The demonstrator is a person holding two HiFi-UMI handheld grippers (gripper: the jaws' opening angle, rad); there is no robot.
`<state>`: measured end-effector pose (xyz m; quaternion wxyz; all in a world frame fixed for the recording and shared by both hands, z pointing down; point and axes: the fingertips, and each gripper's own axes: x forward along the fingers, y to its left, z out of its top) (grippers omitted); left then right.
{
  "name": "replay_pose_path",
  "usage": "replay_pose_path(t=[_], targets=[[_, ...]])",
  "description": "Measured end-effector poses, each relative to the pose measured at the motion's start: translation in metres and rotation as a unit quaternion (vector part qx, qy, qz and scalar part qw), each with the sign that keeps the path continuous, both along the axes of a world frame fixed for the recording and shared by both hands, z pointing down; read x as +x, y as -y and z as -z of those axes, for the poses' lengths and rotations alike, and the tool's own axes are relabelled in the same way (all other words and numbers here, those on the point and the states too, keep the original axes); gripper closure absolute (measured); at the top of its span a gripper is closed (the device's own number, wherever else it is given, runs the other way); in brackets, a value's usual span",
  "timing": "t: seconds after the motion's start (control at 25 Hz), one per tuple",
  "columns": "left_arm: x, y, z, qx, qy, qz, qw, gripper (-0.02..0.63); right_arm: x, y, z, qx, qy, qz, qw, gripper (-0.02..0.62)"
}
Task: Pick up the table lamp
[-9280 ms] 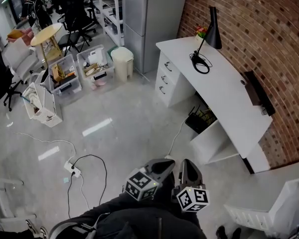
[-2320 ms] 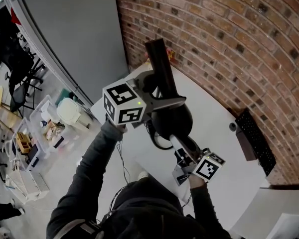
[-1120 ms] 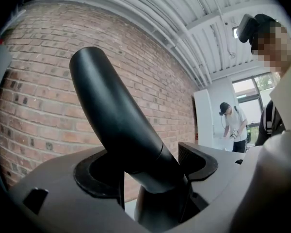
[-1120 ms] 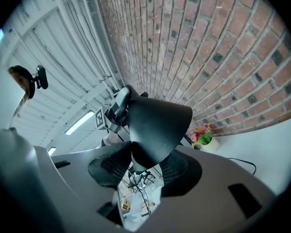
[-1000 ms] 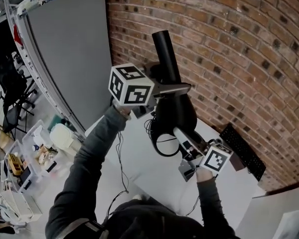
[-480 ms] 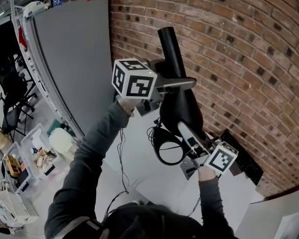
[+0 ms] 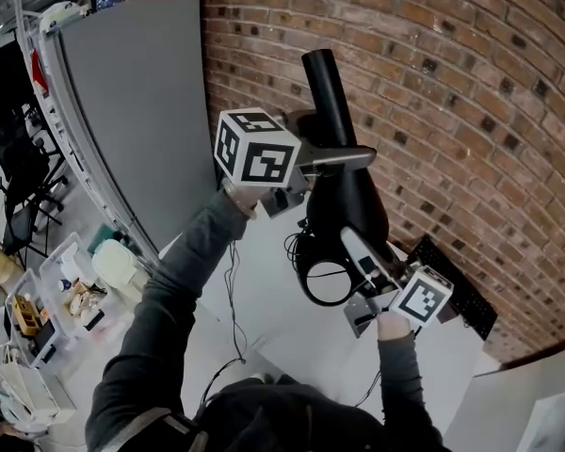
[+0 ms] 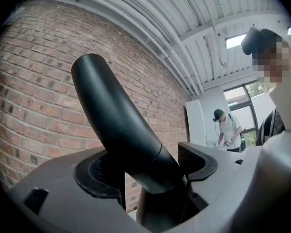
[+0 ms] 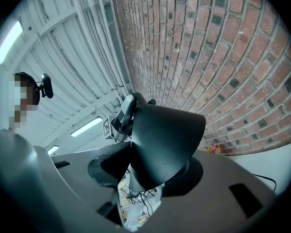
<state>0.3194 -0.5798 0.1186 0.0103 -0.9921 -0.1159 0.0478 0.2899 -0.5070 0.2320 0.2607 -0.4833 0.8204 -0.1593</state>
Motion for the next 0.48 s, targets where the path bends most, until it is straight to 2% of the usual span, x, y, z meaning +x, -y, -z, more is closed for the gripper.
replay_pose_path(t=[0.48], targets=[[0.003, -0.007, -0.015, -0.032, 0.007, -0.003, 0.9995, 0.221, 0.005, -0.015, -0.01, -0.014, 0.011, -0.003, 1.0, 0.424]])
